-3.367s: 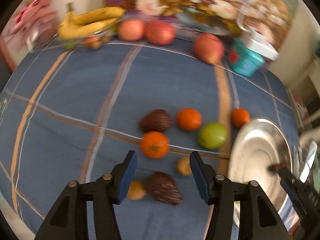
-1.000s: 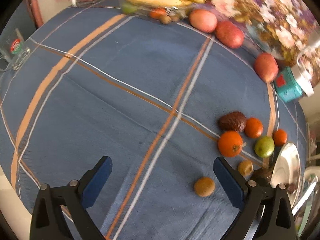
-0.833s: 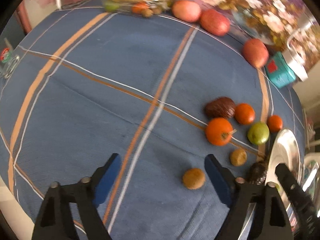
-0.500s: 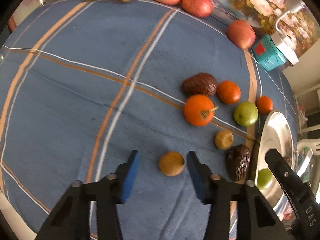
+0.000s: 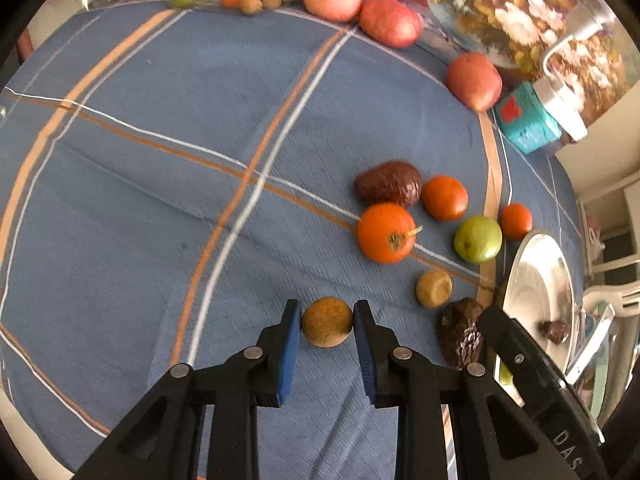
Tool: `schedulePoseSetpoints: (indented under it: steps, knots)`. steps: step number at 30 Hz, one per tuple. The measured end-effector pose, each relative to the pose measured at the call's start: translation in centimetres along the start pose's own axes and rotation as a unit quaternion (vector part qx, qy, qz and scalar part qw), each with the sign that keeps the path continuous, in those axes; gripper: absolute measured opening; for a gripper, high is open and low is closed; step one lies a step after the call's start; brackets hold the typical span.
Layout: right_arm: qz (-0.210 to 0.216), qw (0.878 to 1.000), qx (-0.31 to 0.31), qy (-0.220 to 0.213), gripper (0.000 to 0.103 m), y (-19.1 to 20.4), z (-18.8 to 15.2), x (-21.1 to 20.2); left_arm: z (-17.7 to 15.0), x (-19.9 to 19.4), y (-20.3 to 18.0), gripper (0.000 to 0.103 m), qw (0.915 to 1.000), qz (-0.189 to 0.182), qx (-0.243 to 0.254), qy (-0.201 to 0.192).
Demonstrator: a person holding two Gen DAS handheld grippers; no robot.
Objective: Organize fruits
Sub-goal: 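Grasp a second dark date with the right tool while the left tool grasps a small brown round fruit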
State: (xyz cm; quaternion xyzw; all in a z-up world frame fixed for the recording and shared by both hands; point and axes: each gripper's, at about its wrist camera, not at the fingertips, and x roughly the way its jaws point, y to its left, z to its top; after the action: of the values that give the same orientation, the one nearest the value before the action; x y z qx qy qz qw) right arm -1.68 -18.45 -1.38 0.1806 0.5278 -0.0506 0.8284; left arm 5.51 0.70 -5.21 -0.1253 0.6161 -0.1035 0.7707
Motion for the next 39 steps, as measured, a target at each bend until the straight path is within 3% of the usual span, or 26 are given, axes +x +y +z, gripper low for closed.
schedulePoseSetpoints:
  steps: [8, 29, 39]
  knots:
    - [0.007, 1.0, -0.023, 0.005, 0.042, 1.0, -0.2, 0.5, 1.2, -0.6, 0.6, 0.029, 0.9999, -0.008, -0.014, -0.006]
    - [-0.081, 0.991, -0.101, 0.024, 0.042, 3.0, -0.9, 2.5, 1.3, -1.6, 1.1, 0.029, 0.9997, -0.004, -0.021, -0.012]
    - [-0.08, 0.992, -0.098, 0.023, 0.036, 3.0, -1.0, 2.6, 1.4, -1.8, 1.2, 0.029, 0.9996, -0.003, -0.026, -0.014]
